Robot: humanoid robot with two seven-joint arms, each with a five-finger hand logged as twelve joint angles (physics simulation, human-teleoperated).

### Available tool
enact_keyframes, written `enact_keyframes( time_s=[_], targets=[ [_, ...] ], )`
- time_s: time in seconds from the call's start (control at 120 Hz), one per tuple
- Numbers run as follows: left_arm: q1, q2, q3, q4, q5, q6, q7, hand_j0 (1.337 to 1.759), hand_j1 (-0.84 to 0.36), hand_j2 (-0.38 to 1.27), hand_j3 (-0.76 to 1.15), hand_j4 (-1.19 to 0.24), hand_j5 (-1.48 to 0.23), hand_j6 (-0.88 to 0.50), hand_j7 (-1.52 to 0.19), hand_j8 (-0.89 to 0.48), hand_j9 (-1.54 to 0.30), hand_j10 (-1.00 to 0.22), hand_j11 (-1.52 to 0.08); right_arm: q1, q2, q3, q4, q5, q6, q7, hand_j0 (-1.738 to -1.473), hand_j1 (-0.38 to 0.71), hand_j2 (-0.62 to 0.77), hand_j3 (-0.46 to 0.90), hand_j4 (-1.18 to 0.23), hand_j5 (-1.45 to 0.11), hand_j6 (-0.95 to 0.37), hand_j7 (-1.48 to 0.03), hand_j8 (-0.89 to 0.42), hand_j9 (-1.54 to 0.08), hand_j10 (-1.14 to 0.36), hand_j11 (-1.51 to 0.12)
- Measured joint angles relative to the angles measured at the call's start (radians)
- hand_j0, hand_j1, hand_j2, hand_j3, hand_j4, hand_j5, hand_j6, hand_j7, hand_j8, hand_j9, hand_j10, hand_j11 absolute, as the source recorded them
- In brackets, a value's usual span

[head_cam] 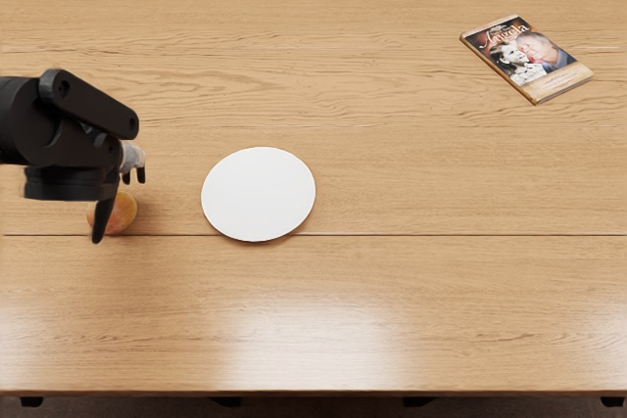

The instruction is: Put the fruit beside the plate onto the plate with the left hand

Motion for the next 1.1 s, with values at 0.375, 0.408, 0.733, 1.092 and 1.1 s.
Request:
enact_keyframes(
  time_s=[0.375, 0.408, 0.733, 1.092, 1.1],
  targets=[
    [0.072, -0.006, 0.003, 0.073, -0.001, 0.000, 0.000, 1.658, 0.07, 0.05, 0.00, -0.23, -0.30, -0.23, -0.30, -0.23, -0.30, -0.23, -0.30, 0.000, 0.000, 0.000, 0.000, 0.000, 0.000, 0.000, -1.658, -0.31, -0.01, 0.00, -0.03, -0.05, -0.03, -0.05, -0.03, -0.05, -0.03, -0.05],
    [0.082, -0.007, 0.003, 0.078, -0.001, 0.000, 0.000, 1.658, 0.07, 0.05, 0.00, -0.23, -0.30, -0.23, -0.30, -0.23, -0.30, -0.23, -0.30, 0.000, 0.000, 0.000, 0.000, 0.000, 0.000, 0.000, -1.658, -0.31, -0.01, 0.00, -0.03, -0.05, -0.03, -0.05, -0.03, -0.05, -0.03, -0.05],
    [0.109, -0.014, 0.003, 0.102, -0.001, 0.002, 0.000, 1.658, 0.07, 0.05, 0.00, -0.23, -0.30, -0.23, -0.30, -0.23, -0.30, -0.23, -0.30, 0.000, 0.000, 0.000, 0.000, 0.000, 0.000, 0.000, -1.658, -0.31, -0.01, 0.00, -0.03, -0.05, -0.03, -0.05, -0.03, -0.05, -0.03, -0.05],
    [0.116, -0.012, 0.006, 0.086, 0.000, 0.080, 0.000, 1.658, 0.07, 0.05, 0.00, -0.24, -0.31, -0.24, -0.31, -0.24, -0.31, -0.24, -0.31, 0.000, 0.000, 0.000, 0.000, 0.000, 0.000, 0.000, -1.658, -0.31, -0.01, 0.00, -0.03, -0.05, -0.03, -0.05, -0.03, -0.05, -0.03, -0.05],
    [0.115, -0.011, 0.006, 0.084, 0.000, 0.080, 0.000, 1.658, 0.07, 0.05, 0.00, -0.24, -0.31, -0.24, -0.31, -0.24, -0.31, -0.24, -0.31, 0.000, 0.000, 0.000, 0.000, 0.000, 0.000, 0.000, -1.658, -0.31, -0.01, 0.00, -0.03, -0.05, -0.03, -0.05, -0.03, -0.05, -0.03, -0.05]
  ],
)
